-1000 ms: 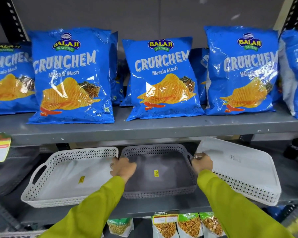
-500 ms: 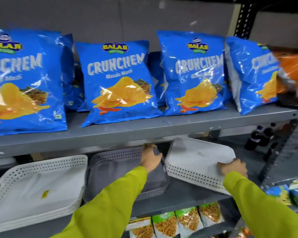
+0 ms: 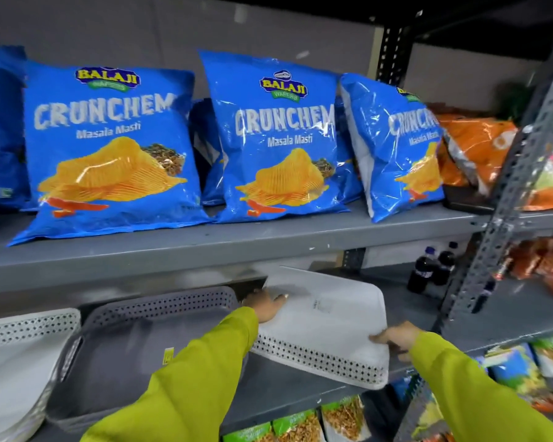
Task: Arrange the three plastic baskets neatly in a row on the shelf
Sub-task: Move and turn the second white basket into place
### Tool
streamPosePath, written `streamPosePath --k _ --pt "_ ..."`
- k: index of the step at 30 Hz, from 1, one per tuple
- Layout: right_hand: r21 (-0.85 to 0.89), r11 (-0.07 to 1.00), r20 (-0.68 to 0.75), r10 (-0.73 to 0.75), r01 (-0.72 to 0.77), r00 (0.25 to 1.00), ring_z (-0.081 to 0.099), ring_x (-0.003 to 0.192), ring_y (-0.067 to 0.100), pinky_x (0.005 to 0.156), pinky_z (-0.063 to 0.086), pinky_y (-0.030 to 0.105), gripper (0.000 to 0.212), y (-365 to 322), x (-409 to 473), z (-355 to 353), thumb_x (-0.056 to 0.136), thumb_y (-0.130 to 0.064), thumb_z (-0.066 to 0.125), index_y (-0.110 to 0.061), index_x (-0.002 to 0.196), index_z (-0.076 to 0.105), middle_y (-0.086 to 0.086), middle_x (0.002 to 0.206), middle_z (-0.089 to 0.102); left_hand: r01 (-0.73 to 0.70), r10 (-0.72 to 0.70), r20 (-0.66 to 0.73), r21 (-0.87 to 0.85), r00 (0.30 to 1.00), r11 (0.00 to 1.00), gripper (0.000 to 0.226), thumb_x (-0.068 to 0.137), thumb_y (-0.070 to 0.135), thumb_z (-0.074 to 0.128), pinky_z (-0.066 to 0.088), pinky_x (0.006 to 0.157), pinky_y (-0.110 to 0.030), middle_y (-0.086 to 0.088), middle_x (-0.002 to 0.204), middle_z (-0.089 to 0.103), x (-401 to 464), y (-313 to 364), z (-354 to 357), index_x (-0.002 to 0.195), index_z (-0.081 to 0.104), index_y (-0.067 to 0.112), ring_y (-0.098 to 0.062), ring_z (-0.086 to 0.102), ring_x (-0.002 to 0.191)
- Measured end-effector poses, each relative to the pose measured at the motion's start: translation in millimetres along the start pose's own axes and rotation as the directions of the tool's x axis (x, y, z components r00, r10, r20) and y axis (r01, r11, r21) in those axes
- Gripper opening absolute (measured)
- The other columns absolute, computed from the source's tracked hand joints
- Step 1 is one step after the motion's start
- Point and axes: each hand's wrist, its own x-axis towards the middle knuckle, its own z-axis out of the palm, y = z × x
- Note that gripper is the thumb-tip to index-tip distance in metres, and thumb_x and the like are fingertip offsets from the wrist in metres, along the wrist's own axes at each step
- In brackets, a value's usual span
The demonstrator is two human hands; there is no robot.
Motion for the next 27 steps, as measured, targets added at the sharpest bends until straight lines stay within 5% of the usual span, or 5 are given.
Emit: streamPosePath --k 6,10,19,23,27 --pt "0.073 0.996 0.023 -0.055 0.054 0.998 0.066 0.084 0.032 0.074 0.058 0.043 0.075 18 62 -10 0.028 -0.023 0.085 0.002 0.096 0.066 0.015 0.094 0.07 0.024 -0.024 -0.026 0.025 0.999 0.999 0.056 0.1 0.04 0.021 0.033 0.109 -0.043 -0.027 0.147 0.039 6 7 -4 0.15 0.026 0.016 -0.045 0.041 0.132" --pt "0.208 0.958 -0.056 -0.189 0.197 0.98 0.059 0.112 0.037 0.095 0.05 0.046 0.074 0 39 -12 0.06 0.007 0.08 0.002 0.128 0.051 0.015 0.122 0.062 0.032 -0.059 -0.092 -0.268 0.994 0.963 0.059 0.096 0.053 0.022 0.032 0.112 -0.046 -0.021 0.15 0.036 5 12 -8 0.147 0.03 0.024 -0.042 0.034 0.136" --pt "0.853 0.508 -0.063 -0.129 0.121 0.99 0.065 0.076 0.019 0.073 0.042 0.033 0.052 -12 21 -25 0.093 -0.056 0.03 -0.019 0.101 0.065 -0.001 0.077 0.074 -0.012 -0.231 -0.078 -0.961 0.97 0.275 0.061 0.095 0.056 0.022 0.053 0.083 -0.038 -0.014 0.093 0.069 1 -2 -17 0.087 0.064 0.013 -0.027 0.065 0.084" --pt "0.83 0.557 0.063 -0.155 0.035 0.986 0.071 0.067 0.032 0.074 0.054 0.049 0.053 0 21 -22 0.084 -0.059 0.049 -0.014 0.081 0.078 0.014 0.077 0.077 0.098 -0.074 0.072 -0.882 0.995 0.461 0.062 0.08 0.063 0.05 0.05 0.097 -0.038 -0.007 0.109 0.072 -18 -9 -13 0.109 0.069 0.012 -0.022 0.068 0.099" --pt "0.275 0.96 -0.006 -0.045 0.045 0.999 0.064 0.103 0.038 0.092 0.05 0.043 0.053 -3 44 -23 0.082 -0.031 0.061 -0.002 0.126 0.056 0.024 0.116 0.067 0.078 -0.086 0.026 -0.73 0.996 0.679 0.041 0.084 0.02 0.066 0.049 0.088 -0.03 -0.006 0.117 0.064 -32 -6 -5 0.117 0.06 -0.003 -0.02 0.062 0.106"
